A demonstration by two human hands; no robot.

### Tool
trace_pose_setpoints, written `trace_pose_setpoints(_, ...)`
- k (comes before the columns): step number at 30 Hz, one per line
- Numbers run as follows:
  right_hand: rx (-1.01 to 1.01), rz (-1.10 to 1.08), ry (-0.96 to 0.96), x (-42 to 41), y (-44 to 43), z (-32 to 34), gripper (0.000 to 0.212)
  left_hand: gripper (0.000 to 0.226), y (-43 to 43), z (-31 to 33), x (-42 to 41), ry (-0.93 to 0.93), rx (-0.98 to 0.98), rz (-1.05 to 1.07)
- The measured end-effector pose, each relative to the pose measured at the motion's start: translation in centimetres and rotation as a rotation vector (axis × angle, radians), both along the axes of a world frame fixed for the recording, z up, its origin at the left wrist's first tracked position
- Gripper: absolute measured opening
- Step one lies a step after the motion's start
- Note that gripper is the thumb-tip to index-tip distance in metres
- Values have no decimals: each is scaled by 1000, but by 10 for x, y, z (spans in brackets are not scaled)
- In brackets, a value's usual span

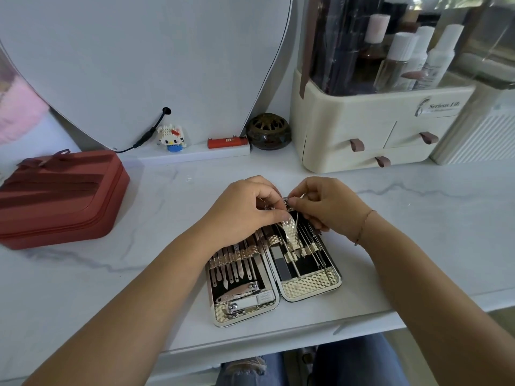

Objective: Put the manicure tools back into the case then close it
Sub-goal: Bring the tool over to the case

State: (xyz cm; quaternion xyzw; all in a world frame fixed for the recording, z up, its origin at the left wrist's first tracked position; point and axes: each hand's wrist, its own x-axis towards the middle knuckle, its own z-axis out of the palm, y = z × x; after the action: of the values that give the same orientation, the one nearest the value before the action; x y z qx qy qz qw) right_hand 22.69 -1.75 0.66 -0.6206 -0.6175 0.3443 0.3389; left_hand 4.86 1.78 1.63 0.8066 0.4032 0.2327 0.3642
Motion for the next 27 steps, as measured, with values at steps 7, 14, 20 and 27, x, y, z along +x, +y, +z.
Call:
trace_pose_setpoints(7,6,-16,-64,4,-3,0,12,8,0,-3,1,71,72,17)
trace_pose_setpoints(14,43,-32,-124,8,-5,-1,12,10,0,-5,1,57,87,-4)
trace_pose_setpoints(20,34,-48,-70,5,-4,-2,7,10,-2,-7,4,90,86,11)
trace_pose_setpoints(27,58,-16,-95,3,-5,-3,5,10,-4,-8,8,125,25,67)
